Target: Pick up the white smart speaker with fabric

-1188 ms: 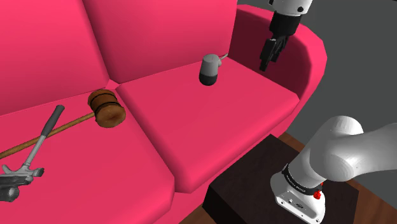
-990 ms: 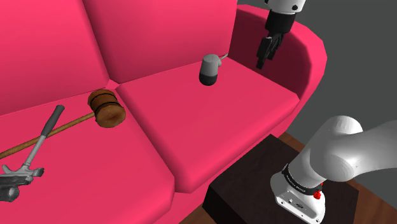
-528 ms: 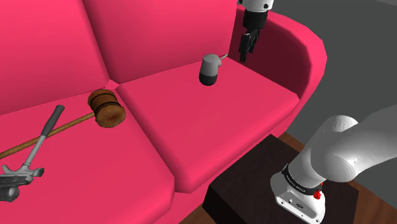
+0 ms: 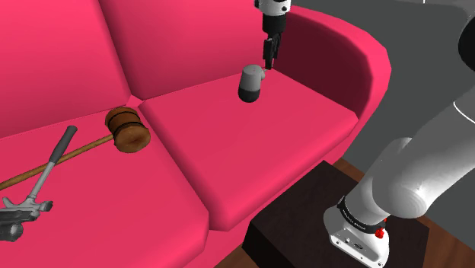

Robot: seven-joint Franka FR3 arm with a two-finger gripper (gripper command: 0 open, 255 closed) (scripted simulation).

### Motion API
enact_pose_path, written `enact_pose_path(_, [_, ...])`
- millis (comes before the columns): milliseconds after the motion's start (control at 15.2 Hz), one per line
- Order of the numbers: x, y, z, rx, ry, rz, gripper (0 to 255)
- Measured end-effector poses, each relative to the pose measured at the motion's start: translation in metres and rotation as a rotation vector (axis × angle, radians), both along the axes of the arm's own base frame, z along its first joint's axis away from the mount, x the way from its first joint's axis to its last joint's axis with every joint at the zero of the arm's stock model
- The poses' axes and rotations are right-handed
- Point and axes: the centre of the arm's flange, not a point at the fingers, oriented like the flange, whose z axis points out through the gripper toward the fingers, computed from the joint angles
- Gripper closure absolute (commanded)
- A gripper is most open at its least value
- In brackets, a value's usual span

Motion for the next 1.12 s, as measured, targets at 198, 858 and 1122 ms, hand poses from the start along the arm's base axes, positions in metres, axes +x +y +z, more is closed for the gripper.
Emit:
enact_pose_path(198, [0.041,0.001,-0.008,-0.016,0.020,0.065,0])
enact_pose_path(858, [0.116,0.018,-0.052,-0.045,0.057,0.194,0])
enact_pose_path(1122, [0.118,0.018,-0.069,-0.045,0.058,0.195,255])
